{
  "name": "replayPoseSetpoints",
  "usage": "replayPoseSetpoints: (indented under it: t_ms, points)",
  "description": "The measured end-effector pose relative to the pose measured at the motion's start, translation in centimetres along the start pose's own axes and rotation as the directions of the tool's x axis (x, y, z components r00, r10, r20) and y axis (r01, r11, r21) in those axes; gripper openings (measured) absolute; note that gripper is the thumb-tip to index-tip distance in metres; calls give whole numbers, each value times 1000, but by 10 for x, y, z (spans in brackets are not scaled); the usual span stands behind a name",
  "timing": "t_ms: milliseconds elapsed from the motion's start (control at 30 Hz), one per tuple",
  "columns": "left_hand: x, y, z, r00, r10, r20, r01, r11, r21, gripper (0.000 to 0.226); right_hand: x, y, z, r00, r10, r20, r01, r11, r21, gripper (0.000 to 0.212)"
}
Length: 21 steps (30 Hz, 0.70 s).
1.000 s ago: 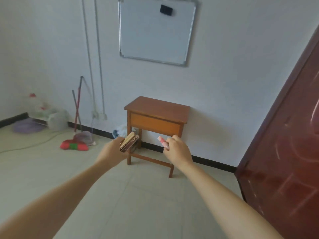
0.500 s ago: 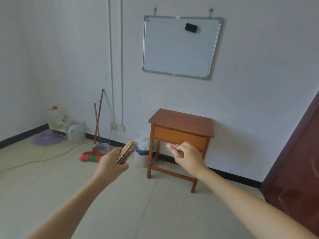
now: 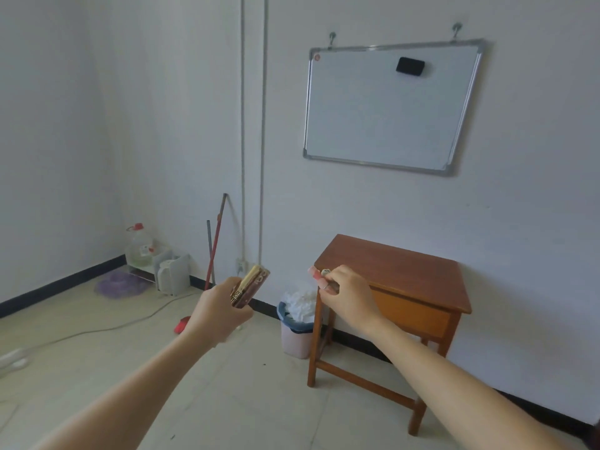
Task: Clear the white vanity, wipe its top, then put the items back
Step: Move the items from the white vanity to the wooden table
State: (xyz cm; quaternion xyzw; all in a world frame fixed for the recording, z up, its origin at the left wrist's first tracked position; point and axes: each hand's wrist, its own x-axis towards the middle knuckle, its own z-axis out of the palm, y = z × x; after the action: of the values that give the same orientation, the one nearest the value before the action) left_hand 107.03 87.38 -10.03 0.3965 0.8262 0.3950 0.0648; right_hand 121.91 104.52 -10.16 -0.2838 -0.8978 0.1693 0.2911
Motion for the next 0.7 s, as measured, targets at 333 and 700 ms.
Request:
replayPoseSetpoints:
  t_ms: [333, 700]
  points:
    - [134, -45, 28, 998, -68, 8, 68, 998, -10, 37, 116, 42, 81, 998, 26, 56, -30, 998, 56, 18]
    - [315, -93, 67, 986, 0, 164, 13, 997, -77, 41, 226, 94, 125, 984, 178, -3, -177, 982, -66, 14]
